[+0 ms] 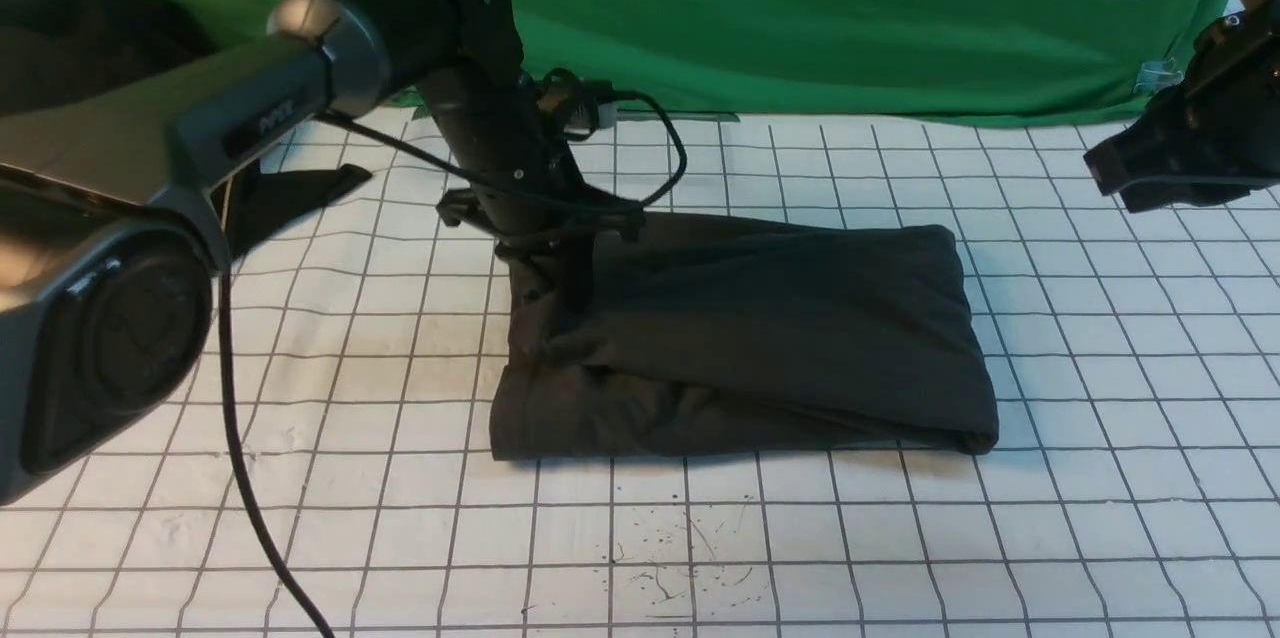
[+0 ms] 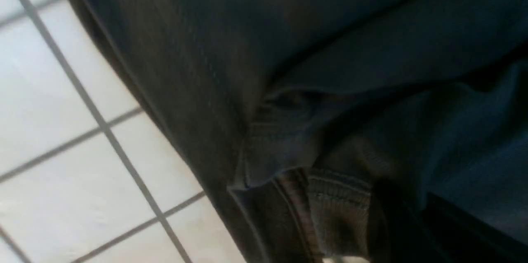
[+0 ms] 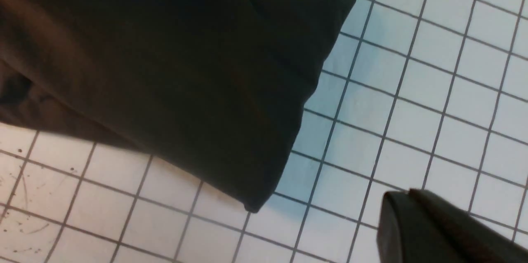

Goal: Fold a long-sleeved shirt over a white checkered tablecloth.

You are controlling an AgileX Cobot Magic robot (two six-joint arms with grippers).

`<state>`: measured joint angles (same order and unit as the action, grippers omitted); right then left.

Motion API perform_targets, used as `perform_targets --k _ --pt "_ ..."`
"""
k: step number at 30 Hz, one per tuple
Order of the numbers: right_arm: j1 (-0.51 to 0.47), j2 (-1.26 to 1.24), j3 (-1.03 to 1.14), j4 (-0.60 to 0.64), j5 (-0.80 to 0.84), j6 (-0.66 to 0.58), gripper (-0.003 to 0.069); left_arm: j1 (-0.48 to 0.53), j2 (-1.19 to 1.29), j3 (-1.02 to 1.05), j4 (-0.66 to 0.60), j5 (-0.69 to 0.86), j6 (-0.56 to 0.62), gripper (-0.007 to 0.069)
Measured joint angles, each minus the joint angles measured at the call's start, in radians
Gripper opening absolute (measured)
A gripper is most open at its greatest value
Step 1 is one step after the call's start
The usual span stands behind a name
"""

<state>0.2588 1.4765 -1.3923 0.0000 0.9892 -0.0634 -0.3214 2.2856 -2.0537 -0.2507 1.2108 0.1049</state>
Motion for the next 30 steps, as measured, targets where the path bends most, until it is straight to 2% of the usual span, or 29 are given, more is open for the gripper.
perform_targets --k 8,15,18,21,25,26,27,30 --pt "0.0 0.0 0.0 0.022 -0.053 0.023 -0.0002 0.025 -0.098 -0.047 0.026 -0.061 -0.046 0.002" --pt "0.0 0.021 0.0 0.091 -0.085 0.006 -0.0002 0.089 0.009 -0.044 -0.005 -0.004 -0.055 0.0026" --pt "0.0 0.056 0.0 0.112 -0.081 -0.006 -0.0002 0.089 0.028 -0.044 -0.005 0.0 -0.055 0.0058" --pt "0.0 0.087 0.0 0.116 -0.071 -0.008 -0.0002 0.088 0.025 -0.044 -0.004 0.001 -0.055 0.0136" --pt "0.0 0.135 0.0 0.127 -0.057 -0.008 -0.0002 0.088 0.021 -0.087 0.029 0.005 -0.059 0.037" --pt "0.001 0.137 0.0 0.128 -0.056 -0.008 -0.0002 0.088 0.021 -0.09 0.032 0.005 -0.061 0.038" --pt "0.012 0.144 0.0 0.13 -0.054 -0.008 -0.0002 0.088 0.004 -0.109 0.046 0.005 -0.083 0.0466" --pt "0.047 0.144 0.001 0.132 -0.071 -0.013 -0.0002 0.087 -0.038 -0.131 0.045 0.003 -0.105 0.0527"
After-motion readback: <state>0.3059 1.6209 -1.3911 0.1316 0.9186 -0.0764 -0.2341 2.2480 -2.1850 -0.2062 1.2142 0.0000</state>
